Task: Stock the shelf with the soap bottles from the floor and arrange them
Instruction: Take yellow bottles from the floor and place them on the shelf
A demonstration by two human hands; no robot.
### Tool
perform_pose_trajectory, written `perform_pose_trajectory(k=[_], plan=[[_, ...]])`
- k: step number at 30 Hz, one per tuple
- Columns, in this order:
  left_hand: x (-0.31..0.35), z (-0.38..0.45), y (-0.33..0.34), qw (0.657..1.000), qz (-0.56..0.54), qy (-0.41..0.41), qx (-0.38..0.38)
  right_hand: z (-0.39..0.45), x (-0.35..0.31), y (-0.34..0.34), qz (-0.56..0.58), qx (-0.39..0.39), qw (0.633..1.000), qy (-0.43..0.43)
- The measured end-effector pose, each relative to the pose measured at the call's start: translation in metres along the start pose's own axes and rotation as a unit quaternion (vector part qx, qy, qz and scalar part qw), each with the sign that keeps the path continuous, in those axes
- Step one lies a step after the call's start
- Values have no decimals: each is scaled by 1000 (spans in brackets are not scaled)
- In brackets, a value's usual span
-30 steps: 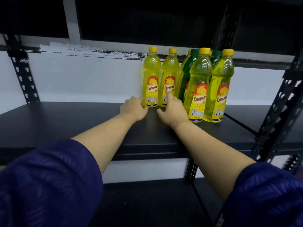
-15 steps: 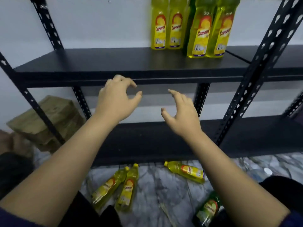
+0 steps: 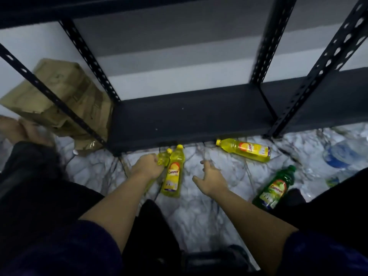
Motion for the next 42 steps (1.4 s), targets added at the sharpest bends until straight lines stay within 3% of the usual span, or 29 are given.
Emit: perform_pose_trajectory(k=[7, 12, 17, 22, 27, 33, 42], plan=[[-36, 56, 70, 995, 15, -82, -52, 28, 12, 62, 37, -80, 995, 52], [-39, 99, 95, 992, 18, -93, -84, 73, 0, 95, 78, -108, 989, 70], [-50, 145, 105, 991, 50, -112, -47, 108, -10, 117, 87, -103, 986, 94], [-57, 176, 106, 992, 96, -82, 4, 130, -16, 127, 60, -112, 987, 95], [-71, 198, 129, 995, 33, -53, -78, 135, -26, 148, 33, -133, 987, 85], [-73, 203, 138, 994, 79, -20, -71, 142, -16, 154, 38, -105, 990, 81], [-30, 161, 168, 995, 52, -13, -79, 106, 70, 101, -97, -74, 991, 51]])
Point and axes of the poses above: each hand's wrist, its own z-axis towards the middle knuckle, its own y-axis out of the palm, x = y × z, the point moved 3 cm from there along z, towards the middle knuckle, and after that the axes turned 5 degrees about -y, right-handed, at the moved point
